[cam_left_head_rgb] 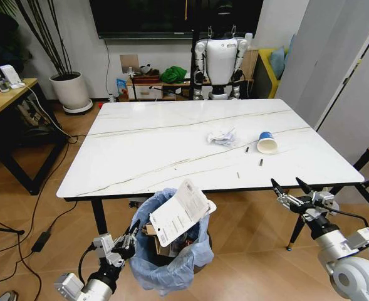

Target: Pick up the trash bin and place the trash from the table into it.

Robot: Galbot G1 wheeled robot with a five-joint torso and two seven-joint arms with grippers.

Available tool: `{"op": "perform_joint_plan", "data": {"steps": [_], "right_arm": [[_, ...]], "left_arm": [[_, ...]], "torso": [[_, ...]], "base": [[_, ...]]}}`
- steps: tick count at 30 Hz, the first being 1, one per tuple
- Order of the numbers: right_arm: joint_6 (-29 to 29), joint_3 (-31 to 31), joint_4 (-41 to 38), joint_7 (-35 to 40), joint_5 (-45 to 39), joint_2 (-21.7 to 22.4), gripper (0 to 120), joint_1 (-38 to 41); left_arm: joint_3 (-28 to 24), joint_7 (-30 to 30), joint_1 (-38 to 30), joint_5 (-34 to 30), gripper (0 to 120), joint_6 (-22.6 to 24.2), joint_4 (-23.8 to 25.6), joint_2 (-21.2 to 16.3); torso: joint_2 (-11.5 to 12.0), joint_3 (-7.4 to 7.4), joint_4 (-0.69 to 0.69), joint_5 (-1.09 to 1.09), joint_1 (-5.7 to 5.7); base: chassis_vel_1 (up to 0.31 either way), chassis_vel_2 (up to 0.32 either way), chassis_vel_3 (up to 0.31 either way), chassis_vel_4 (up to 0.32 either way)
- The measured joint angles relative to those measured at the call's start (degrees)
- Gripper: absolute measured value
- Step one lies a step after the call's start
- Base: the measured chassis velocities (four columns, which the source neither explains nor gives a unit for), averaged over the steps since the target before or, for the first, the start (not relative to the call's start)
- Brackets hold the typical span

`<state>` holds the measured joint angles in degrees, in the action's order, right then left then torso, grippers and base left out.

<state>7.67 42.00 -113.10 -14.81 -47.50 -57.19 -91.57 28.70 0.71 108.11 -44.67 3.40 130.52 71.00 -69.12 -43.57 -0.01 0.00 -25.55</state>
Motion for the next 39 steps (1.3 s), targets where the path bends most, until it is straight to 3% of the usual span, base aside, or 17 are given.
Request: {"op": "perform_joint_plan", "data": {"steps": [22,39], "right_arm": [[1.59,-2.48,1.32,-0.42,2.39,0.88,100,1.13],[-0.11,-13.68,5.86,5.13,-1.83,7.36,100,14.13]], "left_arm": [[0.22,0.13,1.64,0.82,0,-0.19,0.8,0.4],[4.32,0.51,5.95,1.64,0,-1.19,3.27,1.1]], "torso": [[0.0,0.0,0.02,0.02,-0.01],[0.0,-0.01,0.01,0.01,-0.01]], "base": [[-0.131,-0.131,0.118,0.13],[0.005,0.0,0.009,0.002]]}}
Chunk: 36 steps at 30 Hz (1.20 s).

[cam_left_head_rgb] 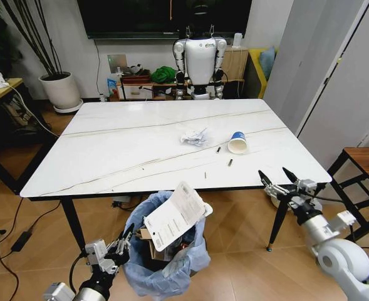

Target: Pick up the trash bin and place the trash from the table into it.

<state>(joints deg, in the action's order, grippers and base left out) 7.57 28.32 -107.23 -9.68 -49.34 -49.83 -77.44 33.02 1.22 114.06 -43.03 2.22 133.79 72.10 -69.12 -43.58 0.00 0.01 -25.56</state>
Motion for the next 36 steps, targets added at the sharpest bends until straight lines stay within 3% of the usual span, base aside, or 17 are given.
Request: {"op": "perform_joint_plan", "data": {"steps": [5,14,36], "right_arm": [[-2.27,-5.83,2.29,3.02,-0.36,1.86,100,6.19],[-4.32,-6.51,5.63,4.94,-0.34,2.78,100,8.52],[-6.76,-15.08,11.05,7.87,-1.06,1.48,100,17.64]], "left_arm": [[1.84,-0.01,1.18,-0.1,0,-0.16,0.57,0.35],[2.29,-0.31,0.56,-1.38,0,-0.07,-0.33,-1.38],[5.31,-0.29,2.49,-1.9,0,-0.5,0.23,-0.74]], "torso": [[0.0,0.0,-0.03,0.0,0.0],[0.0,0.0,0.02,0.0,0.0],[0.0,0.0,0.0,-0.01,0.0]], "base": [[0.0,0.0,0.0,0.0],[0.0,0.0,0.0,0.0],[0.0,0.0,0.0,0.0]]}}
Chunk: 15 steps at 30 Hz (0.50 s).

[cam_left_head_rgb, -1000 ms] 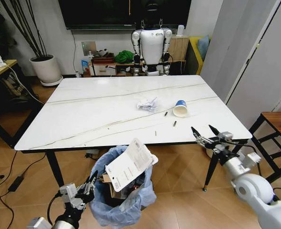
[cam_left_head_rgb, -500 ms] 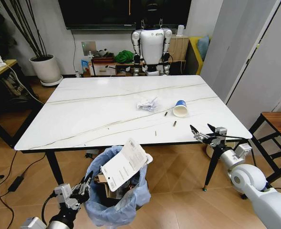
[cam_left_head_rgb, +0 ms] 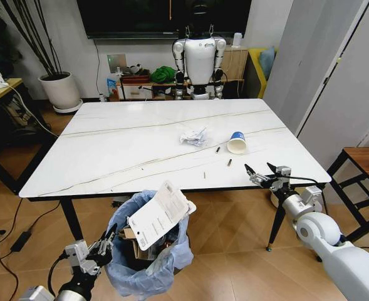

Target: Pick up the trash bin and place the trash from the table into it.

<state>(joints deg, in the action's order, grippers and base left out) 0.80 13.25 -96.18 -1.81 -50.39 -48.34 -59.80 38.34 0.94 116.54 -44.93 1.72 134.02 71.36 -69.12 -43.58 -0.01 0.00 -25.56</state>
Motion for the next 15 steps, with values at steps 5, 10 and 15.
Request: {"op": "perform_joint_plan", "data": {"steps": [5,10,15], "right_arm": [[-1.74,-2.69,1.93,1.83,0.0,-0.49,100,3.21],[-2.51,-5.81,5.4,2.39,0.56,-1.09,100,6.69],[-3.04,-8.44,7.91,2.4,1.68,-2.31,100,9.68]], "left_arm": [[0.15,0.02,0.59,0.18,0,-0.02,0.67,0.5],[0.9,0.12,1.63,0.47,0,-0.13,1.3,1.23],[2.05,0.19,2.69,0.66,0,-0.2,2.04,2.03]], "torso": [[0.0,0.0,-0.01,0.01,0.0],[0.0,0.0,0.0,0.0,0.0],[0.0,0.0,0.0,0.0,0.0]], "base": [[0.0,0.0,0.0,0.0],[0.0,0.0,0.0,0.0],[0.0,0.0,0.0,0.0]]}}
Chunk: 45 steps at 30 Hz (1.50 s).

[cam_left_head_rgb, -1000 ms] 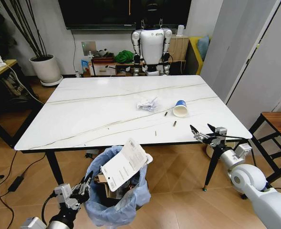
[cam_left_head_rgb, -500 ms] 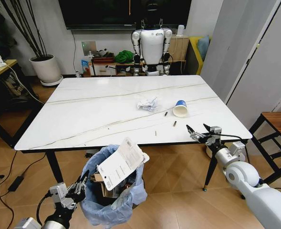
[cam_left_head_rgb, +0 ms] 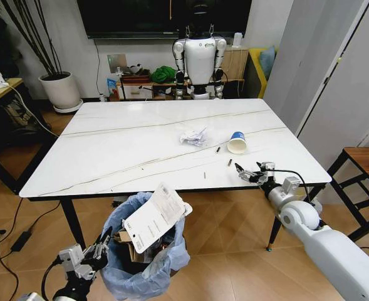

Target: Pick up the trash bin and place the trash from the table into it.

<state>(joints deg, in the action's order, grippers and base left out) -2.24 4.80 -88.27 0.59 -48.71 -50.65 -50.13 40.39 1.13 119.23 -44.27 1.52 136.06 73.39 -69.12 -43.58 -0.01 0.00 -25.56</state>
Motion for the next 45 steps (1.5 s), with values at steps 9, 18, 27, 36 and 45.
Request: {"op": "perform_joint_plan", "data": {"steps": [9,18,27,36,45], "right_arm": [[-0.49,-3.52,2.97,0.0,1.21,-1.66,100,4.82],[-0.52,-7.29,4.77,-0.19,2.04,-2.54,100,8.0],[-0.01,-9.16,6.99,-0.77,3.8,-3.3,100,8.84],[0.38,-9.16,8.64,-1.45,4.52,-3.51,100,9.17],[0.48,-9.51,9.28,-1.87,4.99,-3.33,72,9.13]], "left_arm": [[0.23,0.08,0.37,0.45,0,-0.02,0.33,0.99],[-0.24,0.1,-0.05,0.76,0,0.0,0.25,1.34],[-0.16,0.12,0.04,0.89,0,0.0,0.49,1.68],[-0.24,0.14,-0.14,0.85,0,0.02,0.57,1.54],[-0.26,0.13,-0.36,0.58,0,0.06,0.49,1.15]], "torso": [[0.0,0.0,0.0,0.0,0.0],[0.0,0.0,0.0,0.0,0.0],[0.0,0.0,0.0,0.0,0.0],[0.0,0.0,0.0,0.0,0.0],[0.0,0.0,0.0,-0.01,0.0]], "base": [[0.0,0.0,0.0,0.0],[0.0,0.0,0.0,0.0],[0.0,0.0,0.0,0.0],[0.0,0.0,0.0,0.0],[0.0,0.0,0.0,0.0]]}}
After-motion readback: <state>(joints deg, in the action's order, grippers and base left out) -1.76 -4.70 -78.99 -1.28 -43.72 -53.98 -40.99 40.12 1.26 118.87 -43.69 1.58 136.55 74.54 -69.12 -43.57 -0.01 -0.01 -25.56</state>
